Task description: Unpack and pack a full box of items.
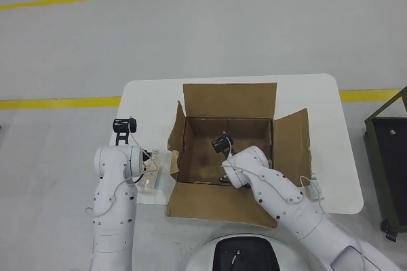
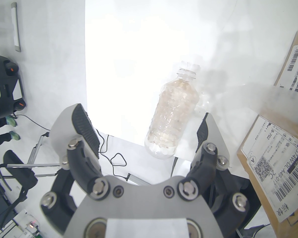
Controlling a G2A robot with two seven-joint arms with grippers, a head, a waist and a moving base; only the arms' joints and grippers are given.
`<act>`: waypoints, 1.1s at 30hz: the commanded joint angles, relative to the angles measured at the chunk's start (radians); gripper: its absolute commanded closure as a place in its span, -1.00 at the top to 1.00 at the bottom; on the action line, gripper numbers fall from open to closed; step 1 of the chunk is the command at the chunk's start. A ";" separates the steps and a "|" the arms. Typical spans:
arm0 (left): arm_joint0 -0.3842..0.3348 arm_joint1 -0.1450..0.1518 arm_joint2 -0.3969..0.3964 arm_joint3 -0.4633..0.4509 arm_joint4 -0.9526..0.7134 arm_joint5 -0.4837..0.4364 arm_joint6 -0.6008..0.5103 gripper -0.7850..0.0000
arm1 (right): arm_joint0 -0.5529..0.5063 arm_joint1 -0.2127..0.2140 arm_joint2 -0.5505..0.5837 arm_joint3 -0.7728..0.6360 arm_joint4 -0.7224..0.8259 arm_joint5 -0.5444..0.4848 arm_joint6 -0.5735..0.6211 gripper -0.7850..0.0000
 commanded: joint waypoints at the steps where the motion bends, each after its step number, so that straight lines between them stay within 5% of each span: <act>1: 0.000 0.000 0.000 0.000 0.000 0.000 0.000 1.00 | -0.021 0.004 0.027 -0.071 0.012 -0.003 -0.017 -1.00; 13: 0.000 0.000 0.000 0.000 0.000 0.000 0.000 1.00 | -0.320 0.066 0.323 -0.727 0.046 -0.134 -0.070 -1.00; 27: 0.000 0.000 0.000 0.000 0.000 0.000 0.000 1.00 | -0.340 0.069 0.336 -0.745 0.040 -0.137 -0.078 -1.00; 33: 0.000 0.000 0.000 0.000 0.000 0.000 0.000 1.00 | -0.369 0.079 0.480 -0.842 0.063 -0.100 -0.151 -1.00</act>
